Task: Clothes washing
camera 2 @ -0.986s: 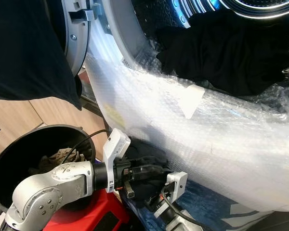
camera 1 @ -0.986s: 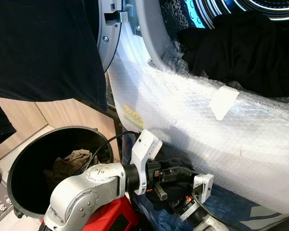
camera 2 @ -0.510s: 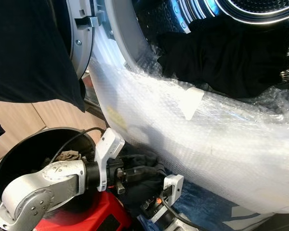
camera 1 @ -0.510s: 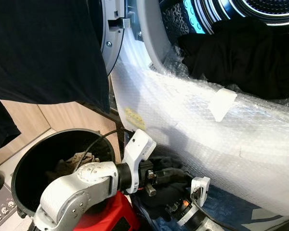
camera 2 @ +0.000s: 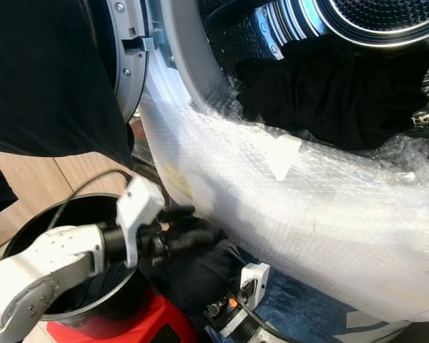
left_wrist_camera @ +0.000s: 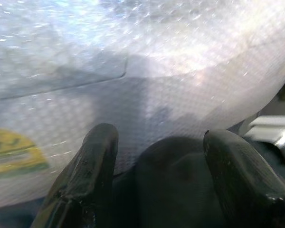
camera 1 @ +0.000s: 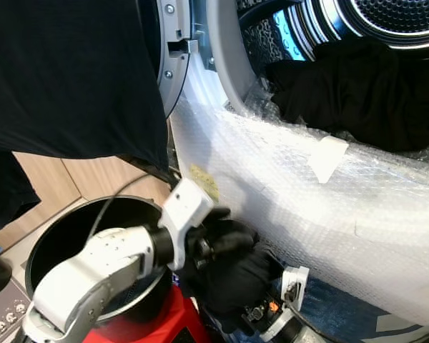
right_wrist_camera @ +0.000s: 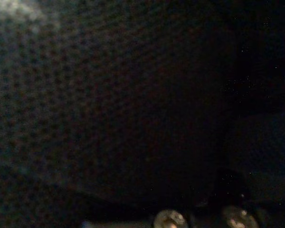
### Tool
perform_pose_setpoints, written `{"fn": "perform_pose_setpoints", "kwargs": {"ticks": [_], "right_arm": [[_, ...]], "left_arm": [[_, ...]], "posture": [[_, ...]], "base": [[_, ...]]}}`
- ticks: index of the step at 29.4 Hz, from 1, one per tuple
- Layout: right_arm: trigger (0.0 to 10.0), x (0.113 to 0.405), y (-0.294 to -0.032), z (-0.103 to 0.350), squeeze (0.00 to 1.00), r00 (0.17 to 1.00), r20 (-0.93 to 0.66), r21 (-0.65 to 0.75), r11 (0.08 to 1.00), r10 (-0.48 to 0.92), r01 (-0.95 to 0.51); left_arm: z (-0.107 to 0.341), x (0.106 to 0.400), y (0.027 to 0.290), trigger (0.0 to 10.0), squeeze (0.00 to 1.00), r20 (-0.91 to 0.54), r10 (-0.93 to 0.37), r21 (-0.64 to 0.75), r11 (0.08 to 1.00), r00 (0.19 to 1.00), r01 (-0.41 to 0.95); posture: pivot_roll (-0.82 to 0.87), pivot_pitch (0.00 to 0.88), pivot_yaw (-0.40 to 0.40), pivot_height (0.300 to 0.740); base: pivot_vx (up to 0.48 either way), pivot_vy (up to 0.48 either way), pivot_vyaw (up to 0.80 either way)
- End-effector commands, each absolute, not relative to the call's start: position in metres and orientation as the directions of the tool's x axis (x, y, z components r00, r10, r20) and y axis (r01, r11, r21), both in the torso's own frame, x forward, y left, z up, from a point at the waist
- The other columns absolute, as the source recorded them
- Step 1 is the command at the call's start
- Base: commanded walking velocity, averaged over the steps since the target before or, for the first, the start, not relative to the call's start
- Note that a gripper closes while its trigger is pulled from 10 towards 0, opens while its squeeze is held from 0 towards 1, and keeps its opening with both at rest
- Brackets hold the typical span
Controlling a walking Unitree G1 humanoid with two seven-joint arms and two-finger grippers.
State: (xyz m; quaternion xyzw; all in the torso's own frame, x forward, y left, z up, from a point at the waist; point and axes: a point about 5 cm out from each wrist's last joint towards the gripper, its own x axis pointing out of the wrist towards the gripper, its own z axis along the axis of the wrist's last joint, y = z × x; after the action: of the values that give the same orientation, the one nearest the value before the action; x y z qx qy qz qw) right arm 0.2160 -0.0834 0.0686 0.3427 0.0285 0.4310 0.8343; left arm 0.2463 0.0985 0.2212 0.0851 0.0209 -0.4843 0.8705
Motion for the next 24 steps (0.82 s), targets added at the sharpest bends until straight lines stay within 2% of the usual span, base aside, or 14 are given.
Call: {"fn": "perform_pose_setpoints", "kwargs": {"ticks": [1,2,6,7,8,10,13,15,18,20,24], "right_arm": [[0.0,0.214,-0.084,0.078,0.0,0.596,0.286,0.569,0.368,0.75,-0.736],[0.0,0.215,-0.088,0.076,0.0,0.603,0.275,0.569,0.379,0.748,-0.73],[0.0,0.216,-0.091,0.075,0.0,0.61,0.269,0.571,0.386,0.745,-0.724],[0.0,0.216,-0.091,0.076,0.0,0.605,0.27,0.568,0.383,0.749,-0.729],[0.0,0.216,-0.091,0.076,0.0,0.598,0.273,0.566,0.377,0.753,-0.733],[0.0,0.216,-0.091,0.076,0.0,0.598,0.275,0.566,0.376,0.753,-0.734],[0.0,0.215,-0.092,0.075,0.0,0.598,0.274,0.572,0.373,0.753,-0.731],[0.0,0.215,-0.092,0.075,0.0,0.59,0.272,0.575,0.363,0.761,-0.733],[0.0,0.215,-0.089,0.077,0.0,0.557,0.266,0.549,0.351,0.787,-0.759],[0.0,0.216,-0.089,0.079,0.0,0.564,0.276,0.547,0.355,0.779,-0.758],[0.0,0.215,-0.089,0.082,0.0,0.554,0.287,0.537,0.348,0.782,-0.769]], "left_arm": [[0.226,0.249,0.11,10.0,0.0,-0.123,-0.799,0.201,0.561,0.589,0.803],[0.223,0.253,0.122,10.0,0.0,-0.167,-0.754,0.262,0.587,0.635,0.766],[0.219,0.254,0.135,10.0,0.0,-0.202,-0.708,0.319,0.605,0.676,0.729],[0.215,0.256,0.142,10.0,0.0,-0.215,-0.665,0.326,0.641,0.715,0.694],[0.205,0.261,0.158,10.0,0.0,-0.233,-0.56,0.321,0.727,0.795,0.606],[0.202,0.263,0.164,10.0,0.0,-0.235,-0.522,0.315,0.757,0.82,0.572],[0.192,0.274,0.178,10.0,0.0,-0.166,-0.389,0.307,0.853,0.906,0.422],[0.181,0.278,0.179,10.0,0.0,-0.171,-0.367,0.305,0.863,0.914,0.403],[0.158,0.286,0.187,10.0,0.0,-0.163,-0.286,0.395,0.858,0.944,0.328],[0.153,0.287,0.191,10.0,0.0,-0.135,-0.254,0.414,0.864,0.958,0.288],[0.147,0.289,0.204,10.0,0.0,-0.076,-0.149,0.381,0.909,0.986,0.167]], "posture": [[0.08,0.094,0.001,0.74],[0.09,0.102,-0.004,0.74],[0.1,0.109,0.0,0.74],[0.1,0.113,0.001,0.74],[0.1,0.115,-0.001,0.74],[0.11,0.11,0.0,0.74],[0.11,0.108,-0.013,0.74],[0.13,0.107,-0.021,0.74],[0.11,0.112,-0.011,0.74],[0.11,0.111,-0.009,0.74],[0.1,0.11,-0.004,0.74]], "base": [[0.0,0.0,0.0],[0.0,0.0,0.0],[0.0,0.0,0.0],[0.0,0.0,0.0],[0.0,0.0,0.0],[0.0,0.0,0.0],[0.0,0.0,0.0],[0.0,0.0,0.0],[0.0,0.0,0.0],[0.0,0.0,0.0],[0.0,0.0,0.0]]}}
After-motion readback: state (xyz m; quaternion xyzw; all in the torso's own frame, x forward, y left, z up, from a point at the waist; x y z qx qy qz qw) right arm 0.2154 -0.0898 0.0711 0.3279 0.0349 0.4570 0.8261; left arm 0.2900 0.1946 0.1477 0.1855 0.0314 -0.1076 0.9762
